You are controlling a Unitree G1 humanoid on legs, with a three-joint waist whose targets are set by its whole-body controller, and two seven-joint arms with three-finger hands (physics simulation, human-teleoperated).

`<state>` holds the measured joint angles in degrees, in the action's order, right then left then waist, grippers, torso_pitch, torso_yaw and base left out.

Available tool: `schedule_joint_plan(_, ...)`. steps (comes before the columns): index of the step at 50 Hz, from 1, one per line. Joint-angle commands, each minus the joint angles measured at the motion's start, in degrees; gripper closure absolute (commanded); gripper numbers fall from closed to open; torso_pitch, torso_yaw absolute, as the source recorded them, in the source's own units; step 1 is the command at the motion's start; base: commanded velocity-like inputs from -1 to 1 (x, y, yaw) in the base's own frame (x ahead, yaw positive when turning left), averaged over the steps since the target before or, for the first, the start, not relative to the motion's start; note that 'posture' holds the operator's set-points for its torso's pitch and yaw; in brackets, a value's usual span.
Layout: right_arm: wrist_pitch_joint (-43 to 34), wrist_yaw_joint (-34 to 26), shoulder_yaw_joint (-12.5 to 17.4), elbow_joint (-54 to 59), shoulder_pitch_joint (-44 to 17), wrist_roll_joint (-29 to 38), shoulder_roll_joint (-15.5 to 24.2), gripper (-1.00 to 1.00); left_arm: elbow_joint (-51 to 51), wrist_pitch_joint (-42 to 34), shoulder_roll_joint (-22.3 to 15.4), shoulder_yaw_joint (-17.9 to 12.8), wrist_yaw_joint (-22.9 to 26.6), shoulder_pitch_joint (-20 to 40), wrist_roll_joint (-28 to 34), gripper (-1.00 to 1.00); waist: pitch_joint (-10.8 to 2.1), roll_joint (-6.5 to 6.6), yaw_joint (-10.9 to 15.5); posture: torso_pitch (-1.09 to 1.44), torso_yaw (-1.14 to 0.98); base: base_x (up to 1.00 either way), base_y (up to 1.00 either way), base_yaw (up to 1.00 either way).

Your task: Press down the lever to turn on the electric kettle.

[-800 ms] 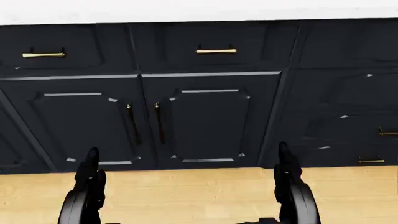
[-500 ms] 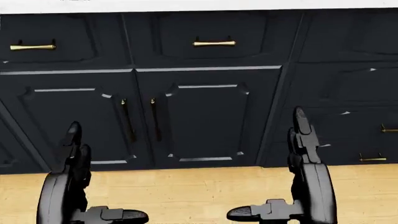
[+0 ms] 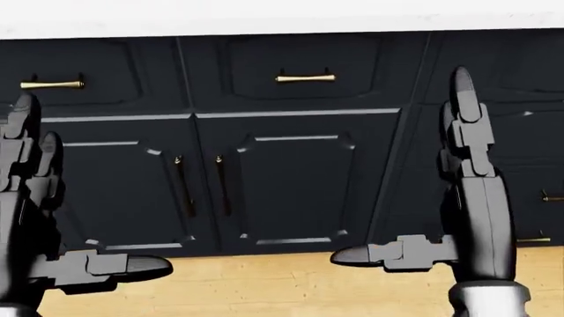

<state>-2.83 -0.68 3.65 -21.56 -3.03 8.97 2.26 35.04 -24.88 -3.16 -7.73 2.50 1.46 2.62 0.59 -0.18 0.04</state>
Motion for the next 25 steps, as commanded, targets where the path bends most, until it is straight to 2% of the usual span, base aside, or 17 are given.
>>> schedule_joint_plan(1,1.0,0.0,0.1,-2.2,-1.2,-0.3,0.1,-1.00,1.6,1.7,-0.1,-0.3,0.1,0.5,0.2,-1.00,-0.70,0.05,0.0,0.00,0.00,0.00,0.00,0.00)
schedule_joint_plan(12,-2.1,0.2,0.6,-4.6,-3.0,1.0,0.7,-1.00,9.4,-4.6,-1.1,-2.3,0.4,2.3,0.9,-1.00,-0.35,0.07,0.1,0.00,0.00,0.00,0.00,0.00)
schedule_joint_plan(13,-2.0,0.2,0.7,-4.4,-2.9,0.7,0.6,-1.00,9.8,-5.0,-1.1,-2.3,0.5,2.4,0.8,-1.00,-1.20,0.40,0.0,0.00,0.00,0.00,0.16,0.00)
schedule_joint_plan(14,-2.0,0.3,0.6,-4.3,-2.9,0.8,0.6,-1.00,10.2,-5.4,-1.0,-2.3,0.6,2.4,0.7,-1.00,-0.38,0.04,0.0,0.00,0.00,0.00,0.16,0.00)
schedule_joint_plan(16,-2.2,0.4,0.5,-4.2,-2.9,1.1,0.6,-1.00,11.0,-6.3,-1.0,-2.4,0.5,2.7,0.6,-1.00,0.13,0.59,-0.1,0.00,0.00,0.00,0.15,0.00)
schedule_joint_plan(19,-2.5,0.4,1.0,-4.5,-2.8,0.5,0.7,-1.00,10.5,-5.7,-1.0,-2.6,0.5,2.4,0.4,-1.00,0.64,2.52,-0.1,0.00,0.00,0.00,0.16,0.00)
schedule_joint_plan(20,-2.6,0.4,1.0,-4.5,-2.8,0.5,0.7,-1.00,10.6,-5.9,-1.0,-2.6,0.5,2.5,0.4,-1.00,0.71,2.80,-0.2,0.00,0.00,0.00,0.16,0.00)
schedule_joint_plan(25,-2.7,0.7,1.0,-4.8,-2.8,0.4,0.6,-1.00,9.9,-5.2,-1.1,-3.1,0.5,2.6,0.0,-1.00,0.49,1.95,-0.3,0.00,0.00,0.00,0.16,0.00)
